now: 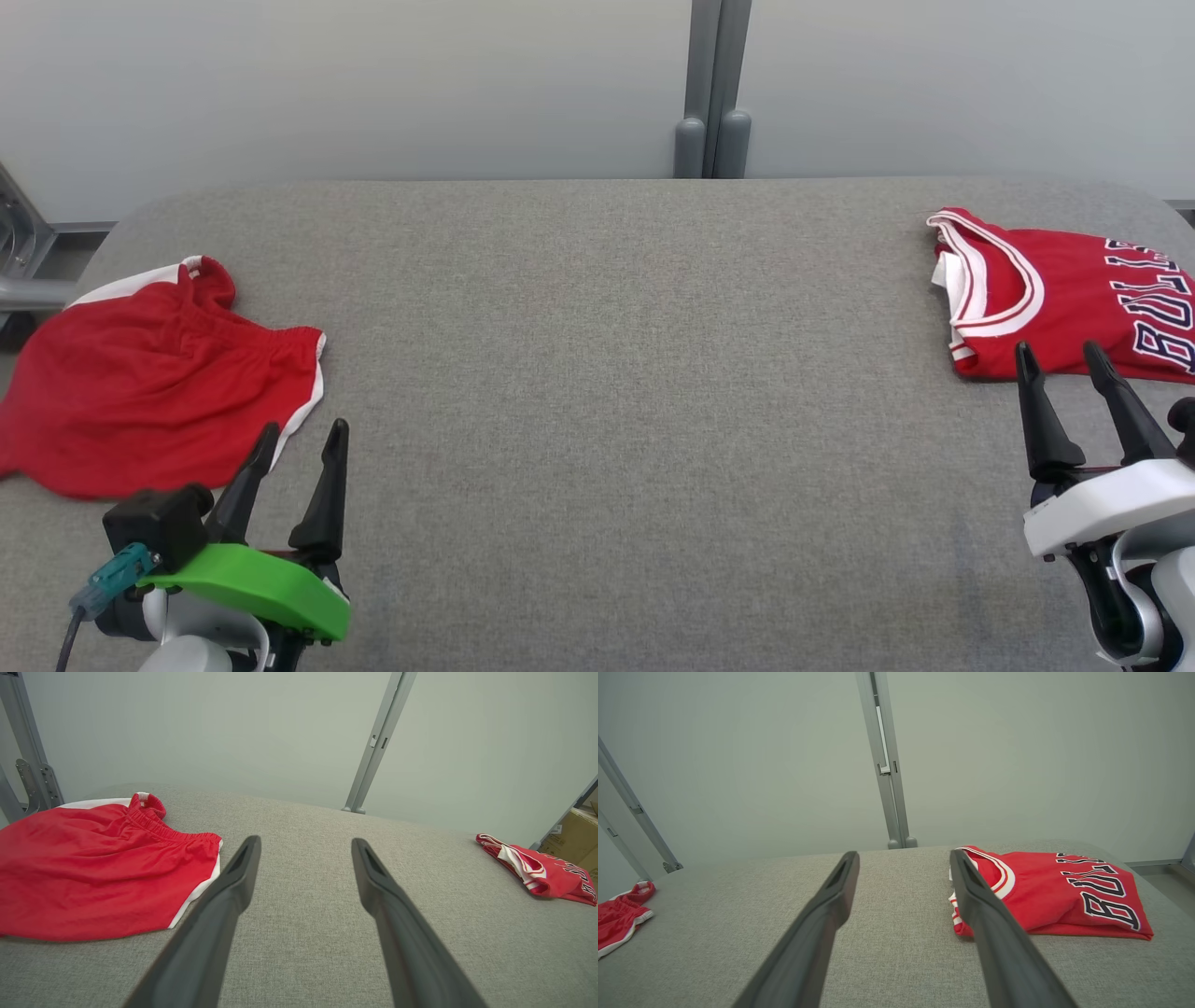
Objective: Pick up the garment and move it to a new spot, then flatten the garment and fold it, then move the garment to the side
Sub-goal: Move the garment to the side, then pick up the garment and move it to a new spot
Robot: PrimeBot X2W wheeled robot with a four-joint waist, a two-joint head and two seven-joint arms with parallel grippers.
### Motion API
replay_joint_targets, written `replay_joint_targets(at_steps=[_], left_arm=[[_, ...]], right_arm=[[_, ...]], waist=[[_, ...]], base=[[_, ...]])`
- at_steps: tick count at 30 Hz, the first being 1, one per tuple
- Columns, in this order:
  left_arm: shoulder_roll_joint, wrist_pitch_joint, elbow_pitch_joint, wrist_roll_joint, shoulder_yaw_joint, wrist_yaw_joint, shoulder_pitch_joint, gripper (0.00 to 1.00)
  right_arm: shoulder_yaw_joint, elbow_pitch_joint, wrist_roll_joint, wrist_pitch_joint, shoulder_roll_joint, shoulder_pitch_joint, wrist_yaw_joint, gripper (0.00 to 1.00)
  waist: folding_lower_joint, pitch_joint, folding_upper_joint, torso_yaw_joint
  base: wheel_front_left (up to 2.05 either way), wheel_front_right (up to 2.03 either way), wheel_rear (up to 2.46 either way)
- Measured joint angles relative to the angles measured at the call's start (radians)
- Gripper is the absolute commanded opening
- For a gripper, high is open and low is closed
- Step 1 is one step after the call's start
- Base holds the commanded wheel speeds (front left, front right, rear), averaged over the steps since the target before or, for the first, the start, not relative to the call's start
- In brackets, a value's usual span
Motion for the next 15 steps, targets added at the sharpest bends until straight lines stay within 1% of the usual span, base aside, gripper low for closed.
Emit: replay_joint_targets(at_steps=[3, 15], left_arm=[[-0.007, 0.000, -0.009, 0.008, 0.013, 0.002, 0.004, 1.00], [-0.023, -0.002, -0.037, 0.034, 0.025, 0.004, 0.020, 1.00]], right_arm=[[-0.015, -0.023, -0.012, 0.000, 0.007, 0.022, -0.007, 1.00], [-0.048, -0.093, -0.059, 0.000, 0.028, 0.085, -0.009, 1.00]], waist=[[0.0000, 0.000, 0.0000, 0.000], [0.0000, 0.006, 0.0000, 0.000]], base=[[0.00, 0.00, 0.00], [0.00, 0.00, 0.00]])
